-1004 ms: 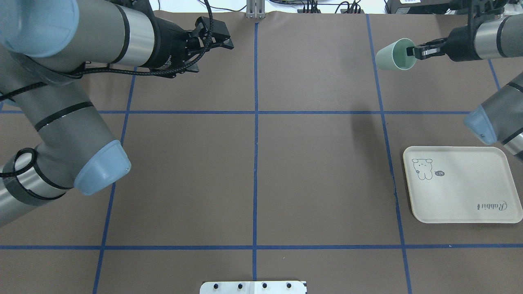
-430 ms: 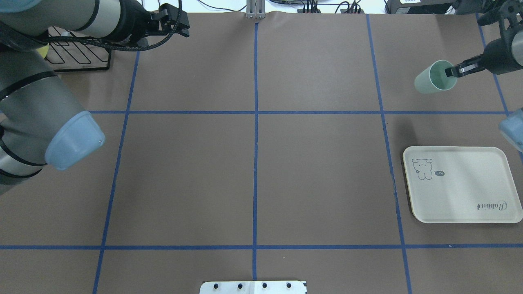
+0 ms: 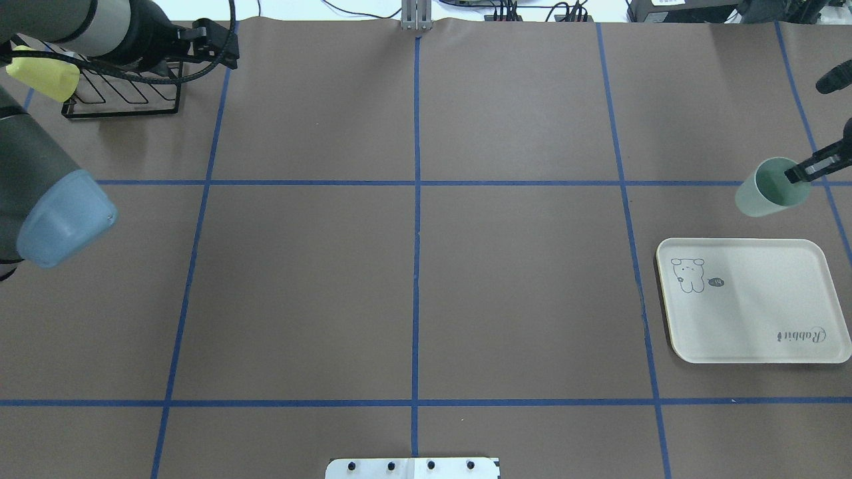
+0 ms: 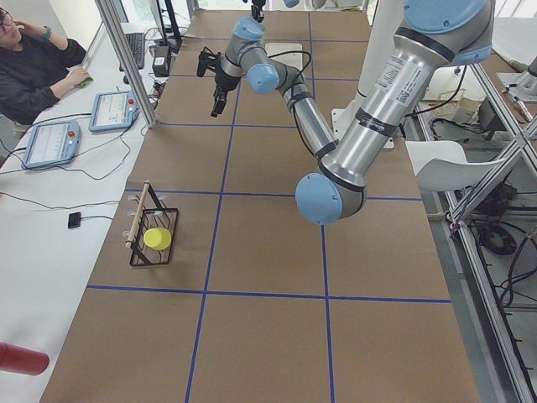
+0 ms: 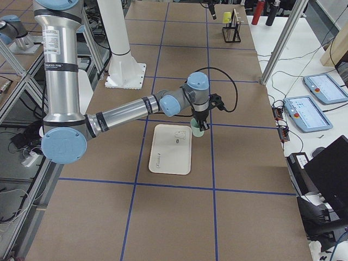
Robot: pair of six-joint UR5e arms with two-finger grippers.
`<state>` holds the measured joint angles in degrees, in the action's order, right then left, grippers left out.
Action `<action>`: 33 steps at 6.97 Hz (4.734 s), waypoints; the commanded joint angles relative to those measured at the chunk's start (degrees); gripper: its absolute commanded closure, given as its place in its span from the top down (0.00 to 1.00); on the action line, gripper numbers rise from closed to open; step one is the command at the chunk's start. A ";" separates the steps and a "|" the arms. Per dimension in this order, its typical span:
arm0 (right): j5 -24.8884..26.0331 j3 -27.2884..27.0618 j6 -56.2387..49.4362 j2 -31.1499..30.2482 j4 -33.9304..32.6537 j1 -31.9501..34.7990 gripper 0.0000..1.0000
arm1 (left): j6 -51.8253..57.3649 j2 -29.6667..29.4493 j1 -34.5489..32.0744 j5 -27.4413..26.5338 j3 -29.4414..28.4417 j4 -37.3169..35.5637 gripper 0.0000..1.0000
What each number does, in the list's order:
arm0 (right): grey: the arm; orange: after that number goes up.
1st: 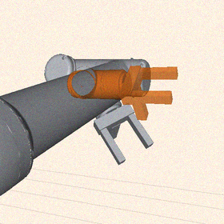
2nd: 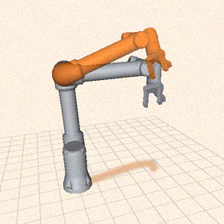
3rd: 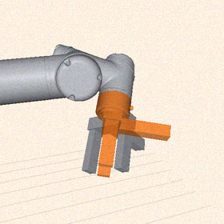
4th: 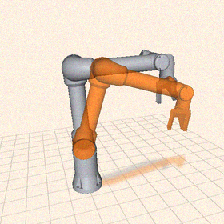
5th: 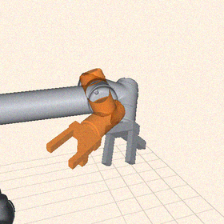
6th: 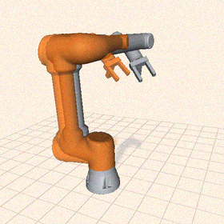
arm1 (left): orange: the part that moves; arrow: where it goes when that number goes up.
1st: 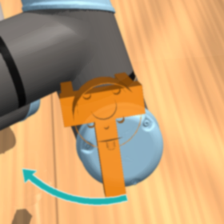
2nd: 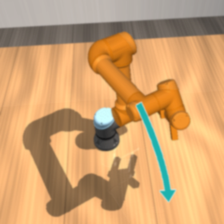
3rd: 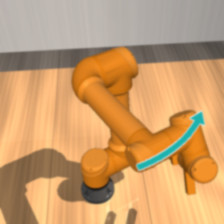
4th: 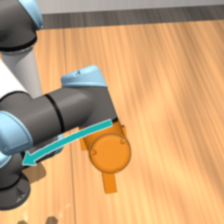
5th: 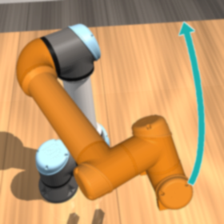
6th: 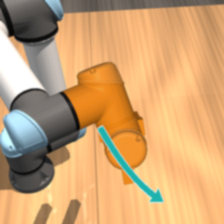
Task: Left arm grabs green cup and hands to right arm on tray
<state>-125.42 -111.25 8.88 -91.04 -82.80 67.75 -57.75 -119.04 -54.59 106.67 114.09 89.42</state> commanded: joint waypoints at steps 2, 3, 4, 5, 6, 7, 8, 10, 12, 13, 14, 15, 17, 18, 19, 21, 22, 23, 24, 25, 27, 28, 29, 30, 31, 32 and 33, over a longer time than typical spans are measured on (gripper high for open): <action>0.00 -1.96 -2.28 -5.10 -2.64 -2.44 0.00 | 7.27 5.92 -5.41 8.15 0.26 -2.82 0.99; 0.00 -1.78 -2.11 -6.16 0.41 -5.14 0.00 | 12.70 6.62 -8.14 11.34 0.43 -4.93 0.99; 0.00 -1.26 -1.76 -7.99 4.53 -6.65 0.00 | 13.88 7.24 -8.86 11.54 0.26 -4.95 0.99; 0.00 -0.82 -1.58 -9.84 7.45 -7.71 0.00 | 13.89 7.25 -8.87 11.54 0.26 -5.04 0.99; 0.00 -0.55 -1.84 -10.03 7.48 -8.24 0.00 | 13.89 7.25 -8.87 11.55 0.26 -5.04 0.99; 0.00 0.84 -2.11 -10.03 7.65 -8.33 0.00 | 13.89 7.25 -8.87 11.55 0.26 -5.04 0.99; -0.09 1.12 -2.11 -10.03 7.48 -8.85 0.00 | 13.89 7.33 -8.87 11.55 0.26 -5.04 0.99; -0.09 3.13 -4.90 -9.77 7.48 -8.95 0.00 | 13.89 7.33 -8.87 11.46 0.26 -5.04 0.99; -0.18 4.37 -5.98 -9.33 7.48 -8.95 0.00 | 13.89 7.33 -8.87 11.46 0.26 -5.04 0.99; -0.18 4.37 -6.06 -9.33 7.39 -8.95 0.16 | 13.89 7.42 -8.87 11.46 0.17 -5.04 0.99; -1.57 4.46 -6.85 -9.24 7.48 -9.03 0.79 | 13.89 8.21 -8.87 11.54 0.26 -4.95 0.99; -3.76 4.46 -7.90 -9.24 7.65 -8.95 1.00 | 13.89 8.56 -8.87 11.46 0.17 -4.78 0.99; -6.57 4.37 -8.00 -7.84 6.60 -6.77 1.00 | 13.89 9.09 -9.22 11.63 0.26 -4.78 0.99; -9.38 4.28 -8.09 -8.01 6.51 -2.40 1.00 | 13.89 9.44 -9.31 11.63 0.43 -4.69 0.99; -10.89 4.20 -8.17 -8.10 6.51 0.69 1.00 | 13.98 9.53 -9.31 11.63 0.35 -4.69 0.99; -12.22 4.20 -9.74 -7.93 2.85 4.47 1.00 | 16.85 12.06 -10.54 11.46 0.52 -4.95 1.00; -11.87 4.54 -14.54 -7.05 -1.79 8.41 1.00 | 25.15 14.95 -14.98 11.72 0.87 -5.13 1.00; -11.61 4.55 -19.03 -5.74 -7.41 12.28 1.00 | 35.06 18.20 -19.20 14.07 0.18 -5.30 1.00; -11.00 4.55 -21.77 -3.73 -13.03 14.84 1.00 | 41.69 21.63 -21.77 14.35 -0.09 -5.22 1.00; -8.99 4.63 -25.28 -2.40 -17.96 16.78 1.00 | 48.63 24.45 -23.97 14.36 -0.18 -5.30 1.00; -8.09 4.90 -31.79 -1.06 -26.08 22.14 1.00 | 64.45 27.88 -28.54 16.19 -3.85 -4.95 1.00; -8.53 4.64 -31.82 -1.42 -25.84 22.95 1.00 | 64.26 30.25 -28.82 19.25 -4.74 -4.43 1.00; -8.27 4.81 -31.12 -0.99 -25.75 23.13 1.00 | 63.65 31.14 -28.74 19.63 -4.92 -3.29 1.00; -8.18 4.64 -31.11 -0.46 -25.75 23.13 1.00 | 63.73 31.24 -28.74 19.63 -4.84 -3.20 1.00; -8.18 4.90 -31.55 -1.58 -25.83 23.22 1.00 | 63.55 32.55 -28.82 19.28 -5.27 -2.76 1.00; -8.00 6.99 -31.55 -2.99 -25.75 23.22 1.00 | 63.55 33.95 -28.74 19.37 -6.32 -2.49 1.00; -8.52 7.10 -30.77 -3.18 -25.83 23.31 1.00 | 63.29 34.92 -29.52 19.63 -6.59 -2.58 1.00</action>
<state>-133.60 -104.93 -22.45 -93.51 -108.58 90.97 5.75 -85.47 -83.54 126.09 108.08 86.75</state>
